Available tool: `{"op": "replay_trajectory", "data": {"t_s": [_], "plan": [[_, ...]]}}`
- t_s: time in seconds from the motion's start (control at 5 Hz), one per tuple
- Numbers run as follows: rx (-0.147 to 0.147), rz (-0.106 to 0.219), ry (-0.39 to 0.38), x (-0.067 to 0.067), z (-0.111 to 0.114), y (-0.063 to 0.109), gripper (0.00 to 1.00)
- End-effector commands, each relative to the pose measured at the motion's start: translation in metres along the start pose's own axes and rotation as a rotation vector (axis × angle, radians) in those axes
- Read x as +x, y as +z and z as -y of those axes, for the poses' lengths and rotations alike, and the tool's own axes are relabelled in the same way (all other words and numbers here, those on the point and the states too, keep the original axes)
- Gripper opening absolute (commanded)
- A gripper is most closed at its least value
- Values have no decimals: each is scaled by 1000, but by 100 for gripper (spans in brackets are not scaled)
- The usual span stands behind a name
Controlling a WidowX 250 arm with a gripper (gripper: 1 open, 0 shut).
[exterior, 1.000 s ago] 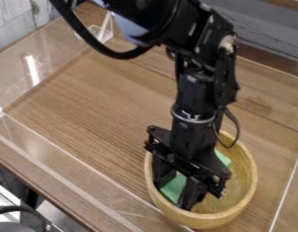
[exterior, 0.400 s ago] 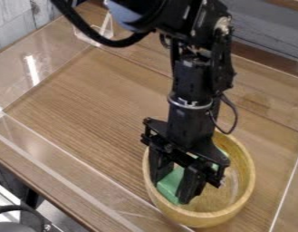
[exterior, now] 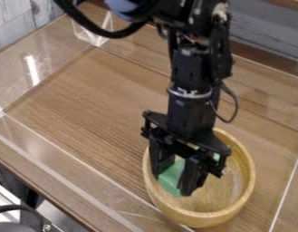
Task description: Remove the green block from inside the brown bowl and put it on the table
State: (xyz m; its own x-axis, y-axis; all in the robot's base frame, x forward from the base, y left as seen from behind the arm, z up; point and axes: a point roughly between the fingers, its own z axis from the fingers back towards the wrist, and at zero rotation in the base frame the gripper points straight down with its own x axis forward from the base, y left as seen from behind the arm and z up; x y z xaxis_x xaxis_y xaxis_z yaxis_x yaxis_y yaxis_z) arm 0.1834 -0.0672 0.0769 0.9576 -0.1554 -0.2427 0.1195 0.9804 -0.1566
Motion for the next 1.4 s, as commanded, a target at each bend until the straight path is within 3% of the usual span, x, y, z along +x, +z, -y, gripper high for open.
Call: {"op": "replay_trajectory", "data": {"t_s": [0.0,0.2,0.4,0.6,0.8,1.0,1.2], "plan": [[-21,77,-4,5,2,23,0],[-36,97,1,4,2,35,0],[-46,135,22,2,3,56,0],[-50,205,84,2,3,109,0],[-42,288,188,3,-29,167,0],[-31,327,213,4,-79,179,0],[-41,342,200,7,-83,169,0]]}}
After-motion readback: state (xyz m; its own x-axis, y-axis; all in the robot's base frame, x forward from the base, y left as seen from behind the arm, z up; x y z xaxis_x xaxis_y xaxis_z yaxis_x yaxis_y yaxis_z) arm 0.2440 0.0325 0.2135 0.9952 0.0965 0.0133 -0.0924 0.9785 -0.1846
